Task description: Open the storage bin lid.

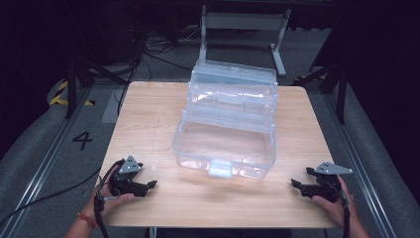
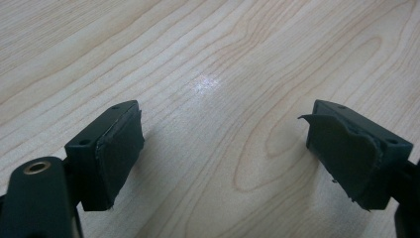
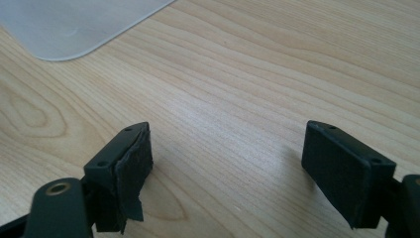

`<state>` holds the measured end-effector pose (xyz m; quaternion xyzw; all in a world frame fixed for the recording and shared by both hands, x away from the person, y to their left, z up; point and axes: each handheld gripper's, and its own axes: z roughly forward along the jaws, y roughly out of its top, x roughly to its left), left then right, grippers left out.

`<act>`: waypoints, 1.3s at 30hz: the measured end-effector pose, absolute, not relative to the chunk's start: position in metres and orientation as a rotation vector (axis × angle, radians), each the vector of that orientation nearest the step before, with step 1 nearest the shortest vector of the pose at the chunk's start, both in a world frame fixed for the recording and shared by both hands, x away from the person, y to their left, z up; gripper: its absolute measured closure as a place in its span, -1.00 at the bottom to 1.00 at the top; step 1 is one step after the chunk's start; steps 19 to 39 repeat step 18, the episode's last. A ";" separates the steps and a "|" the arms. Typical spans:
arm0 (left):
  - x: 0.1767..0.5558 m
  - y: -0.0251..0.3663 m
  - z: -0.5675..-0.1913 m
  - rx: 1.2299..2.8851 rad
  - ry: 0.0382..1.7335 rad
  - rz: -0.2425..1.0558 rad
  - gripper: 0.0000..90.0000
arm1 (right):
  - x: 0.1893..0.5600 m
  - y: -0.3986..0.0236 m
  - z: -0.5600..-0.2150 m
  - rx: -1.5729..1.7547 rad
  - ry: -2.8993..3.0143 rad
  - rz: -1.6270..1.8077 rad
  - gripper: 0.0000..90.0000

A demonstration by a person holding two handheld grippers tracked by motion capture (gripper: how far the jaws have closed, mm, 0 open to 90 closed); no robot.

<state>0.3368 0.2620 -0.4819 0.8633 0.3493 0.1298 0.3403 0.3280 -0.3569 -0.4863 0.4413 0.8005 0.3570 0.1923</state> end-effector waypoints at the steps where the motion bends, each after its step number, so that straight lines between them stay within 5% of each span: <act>1: 0.337 0.262 -0.482 2.247 0.908 0.336 -0.66 | 0.328 -0.357 -0.486 1.238 2.247 1.002 -0.55; 39: 0.341 0.260 -0.482 2.247 0.950 0.357 -0.78 | 0.329 -0.357 -0.486 1.244 2.247 1.004 -0.58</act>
